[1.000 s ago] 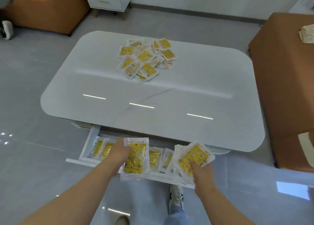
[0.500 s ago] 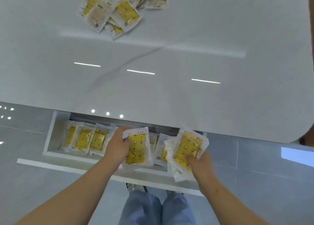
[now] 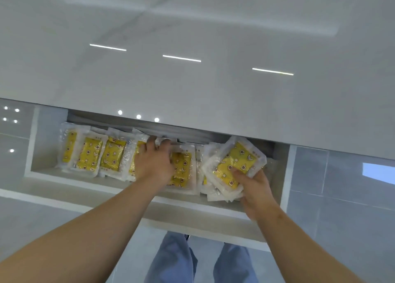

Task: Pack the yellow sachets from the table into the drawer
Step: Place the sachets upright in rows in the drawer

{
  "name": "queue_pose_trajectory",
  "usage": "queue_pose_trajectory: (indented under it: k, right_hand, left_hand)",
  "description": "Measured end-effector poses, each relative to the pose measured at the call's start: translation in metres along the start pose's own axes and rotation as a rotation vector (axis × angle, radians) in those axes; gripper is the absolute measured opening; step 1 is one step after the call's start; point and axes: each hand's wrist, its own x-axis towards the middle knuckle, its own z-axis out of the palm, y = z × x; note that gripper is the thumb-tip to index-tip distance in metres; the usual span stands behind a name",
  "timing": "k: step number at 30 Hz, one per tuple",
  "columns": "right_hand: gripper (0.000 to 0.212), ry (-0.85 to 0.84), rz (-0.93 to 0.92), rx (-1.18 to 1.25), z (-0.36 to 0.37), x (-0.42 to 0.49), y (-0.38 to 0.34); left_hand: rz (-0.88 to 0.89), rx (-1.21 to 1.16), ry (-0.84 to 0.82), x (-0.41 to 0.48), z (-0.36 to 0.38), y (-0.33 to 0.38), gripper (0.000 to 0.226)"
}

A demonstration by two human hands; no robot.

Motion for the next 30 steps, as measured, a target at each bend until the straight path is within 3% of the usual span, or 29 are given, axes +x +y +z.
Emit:
queue_pose_trajectory:
  k: [2,4,6,7,9,12,15,20,26,28,30]
  right_hand:
    - [0.032,-0.053,0.018,0.142,-0.002,-0.003,-0.003]
    - [0.032,-0.105,0.064,0.254,-0.005,-0.008,-0.009]
    - [0.032,-0.159,0.116,0.292,-0.006,-0.014,-0.012]
    - [0.032,-0.176,0.136,0.253,-0.007,-0.017,-0.014]
    - [0.027,-0.157,0.140,0.104,-0.007,-0.021,-0.015]
    - [0.021,0.018,0.047,-0.131,-0.010,-0.016,-0.013]
    - [0.016,0.163,0.025,-0.302,-0.016,-0.007,-0.012]
    - [0.010,0.198,0.104,-0.439,-0.017,0.009,0.002]
    - [0.011,0.288,0.032,-0.892,-0.022,0.013,0.003]
    - [0.019,0.295,-0.029,-0.946,-0.024,0.010,0.000]
    - [0.022,0.242,-0.077,-0.777,-0.022,0.002,-0.006]
  left_hand:
    - [0.156,-0.016,0.094,-0.011,-0.006,0.011,0.054]
    - [0.190,-0.498,-0.062,-0.021,-0.014,0.026,0.051]
    - [0.032,-1.064,-0.359,-0.028,-0.021,0.038,0.045]
    - [-0.064,-1.262,-0.431,-0.029,-0.020,0.042,0.046]
    - [-0.125,-1.392,-0.391,-0.030,-0.019,0.045,0.050]
    - [-0.045,-1.148,-0.214,-0.028,-0.012,0.043,0.054]
    - [-0.014,-0.898,-0.141,-0.020,0.000,0.032,0.058]
    - [0.012,-0.564,-0.090,-0.004,0.008,0.028,0.052]
    - [0.083,0.042,0.041,-0.003,0.020,0.035,0.055]
    - [0.124,0.070,0.110,-0.009,0.023,0.036,0.059]
    - [0.214,-0.090,0.200,-0.013,0.028,0.036,0.055]
